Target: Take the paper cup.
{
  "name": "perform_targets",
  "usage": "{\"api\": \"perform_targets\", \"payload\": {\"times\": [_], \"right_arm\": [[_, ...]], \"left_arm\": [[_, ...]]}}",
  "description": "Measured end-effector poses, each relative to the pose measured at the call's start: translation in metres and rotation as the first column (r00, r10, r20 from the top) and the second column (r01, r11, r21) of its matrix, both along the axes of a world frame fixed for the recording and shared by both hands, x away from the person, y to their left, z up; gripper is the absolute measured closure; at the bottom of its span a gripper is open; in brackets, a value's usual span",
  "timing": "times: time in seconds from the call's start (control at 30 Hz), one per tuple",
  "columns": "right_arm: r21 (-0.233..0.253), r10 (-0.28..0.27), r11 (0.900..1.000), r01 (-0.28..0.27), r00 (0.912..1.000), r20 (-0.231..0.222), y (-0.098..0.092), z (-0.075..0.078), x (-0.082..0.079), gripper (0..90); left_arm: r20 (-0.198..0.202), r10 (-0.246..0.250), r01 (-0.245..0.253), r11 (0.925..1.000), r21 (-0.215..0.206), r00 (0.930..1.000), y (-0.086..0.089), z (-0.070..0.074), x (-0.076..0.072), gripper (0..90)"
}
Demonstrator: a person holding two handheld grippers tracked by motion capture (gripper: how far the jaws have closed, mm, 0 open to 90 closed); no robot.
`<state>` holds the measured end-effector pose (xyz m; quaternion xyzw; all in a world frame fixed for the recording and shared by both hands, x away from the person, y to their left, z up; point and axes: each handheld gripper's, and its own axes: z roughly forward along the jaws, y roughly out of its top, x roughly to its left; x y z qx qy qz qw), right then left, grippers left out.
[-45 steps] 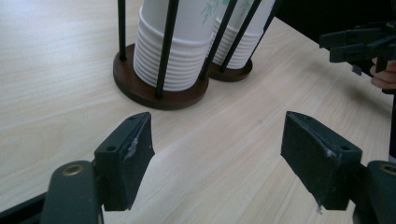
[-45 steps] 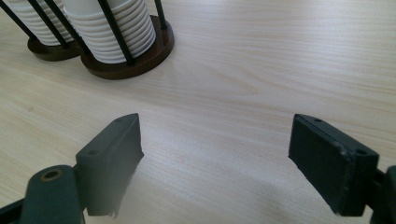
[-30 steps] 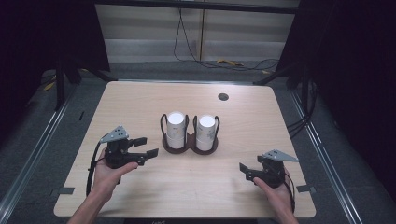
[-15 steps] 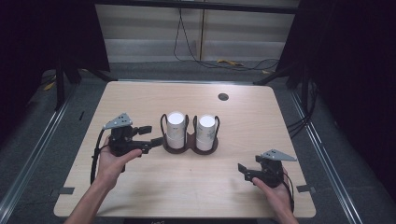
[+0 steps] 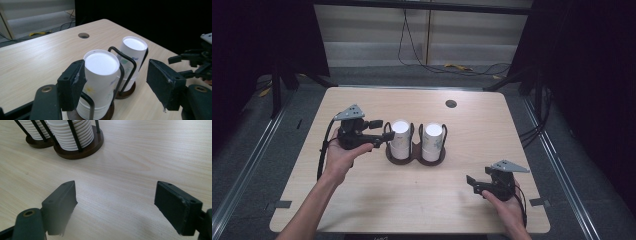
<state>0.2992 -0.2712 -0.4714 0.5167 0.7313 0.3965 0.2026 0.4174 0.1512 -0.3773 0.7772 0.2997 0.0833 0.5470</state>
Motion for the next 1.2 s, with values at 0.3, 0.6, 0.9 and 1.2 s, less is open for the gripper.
{"api": "perform_targets", "payload": {"times": [0.3, 0.6, 0.9, 1.2], "right_arm": [[-0.001, 0.002, 1.0, -0.002, 1.0, -0.003, 0.0, 0.0, 0.0, 17.9], [-0.001, 0.004, 1.0, -0.004, 1.0, 0.0, 0.0, 0.0, 0.0, 17.9], [0.001, 0.005, 1.0, -0.005, 1.0, -0.002, 0.0, 0.0, 0.0, 18.0], [0.0, 0.006, 1.0, -0.006, 1.0, -0.003, 0.0, 0.0, 0.0, 18.2]], "left_arm": [[-0.035, -0.002, 0.003, 0.9998, 0.018, 0.9994, -0.016, 0.0, 0.02, 28.7], [-0.024, 0.006, -0.003, 0.996, 0.09, 0.9997, -0.025, 0.001, 0.027, 28.6], [-0.029, 0.021, -0.017, 0.9915, 0.129, 0.9994, -0.034, 0.001, 0.037, 28.2], [-0.039, -0.024, 0.03, 0.9855, 0.167, 0.999, -0.047, -0.001, 0.042, 29.4]]}}
